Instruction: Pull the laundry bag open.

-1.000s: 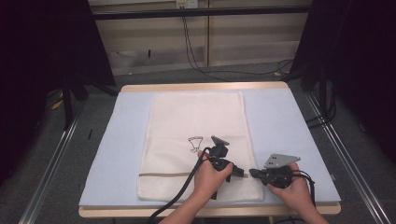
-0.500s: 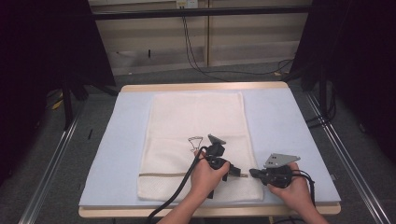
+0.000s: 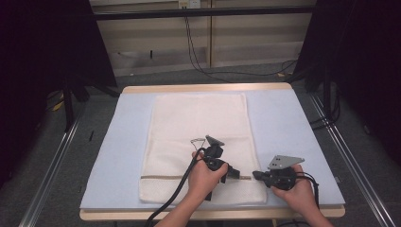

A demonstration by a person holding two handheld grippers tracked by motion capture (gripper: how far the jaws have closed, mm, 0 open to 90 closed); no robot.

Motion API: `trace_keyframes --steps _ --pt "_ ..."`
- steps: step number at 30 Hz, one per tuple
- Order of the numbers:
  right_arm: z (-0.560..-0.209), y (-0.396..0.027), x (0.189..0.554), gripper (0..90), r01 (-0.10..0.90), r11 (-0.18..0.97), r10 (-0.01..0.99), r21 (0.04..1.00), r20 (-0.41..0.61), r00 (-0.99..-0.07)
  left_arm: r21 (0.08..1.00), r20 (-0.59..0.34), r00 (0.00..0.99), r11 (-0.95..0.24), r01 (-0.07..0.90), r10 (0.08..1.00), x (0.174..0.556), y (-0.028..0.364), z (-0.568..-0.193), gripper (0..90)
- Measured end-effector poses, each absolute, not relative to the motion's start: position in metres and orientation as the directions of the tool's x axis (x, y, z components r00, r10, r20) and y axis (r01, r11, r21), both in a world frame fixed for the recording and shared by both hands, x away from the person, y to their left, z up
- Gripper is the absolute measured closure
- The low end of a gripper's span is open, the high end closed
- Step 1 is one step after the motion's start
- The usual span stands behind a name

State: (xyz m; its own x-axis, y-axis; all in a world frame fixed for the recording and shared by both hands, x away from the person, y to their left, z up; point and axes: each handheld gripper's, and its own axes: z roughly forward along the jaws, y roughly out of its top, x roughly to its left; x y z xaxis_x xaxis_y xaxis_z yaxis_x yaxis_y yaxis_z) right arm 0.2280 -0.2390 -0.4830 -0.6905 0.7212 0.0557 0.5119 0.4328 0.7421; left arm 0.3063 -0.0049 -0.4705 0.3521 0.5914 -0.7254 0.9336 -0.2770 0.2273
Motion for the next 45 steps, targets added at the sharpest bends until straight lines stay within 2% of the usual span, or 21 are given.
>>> trace_keyframes --steps 45 --pt "-0.483 -0.239 0.228 90.0 0.516 0.427 0.726 0.743 0.059 -0.686 0.195 -0.752 0.319 -0.266 0.944 0.578 0.319 0.042 -0.464 87.9"
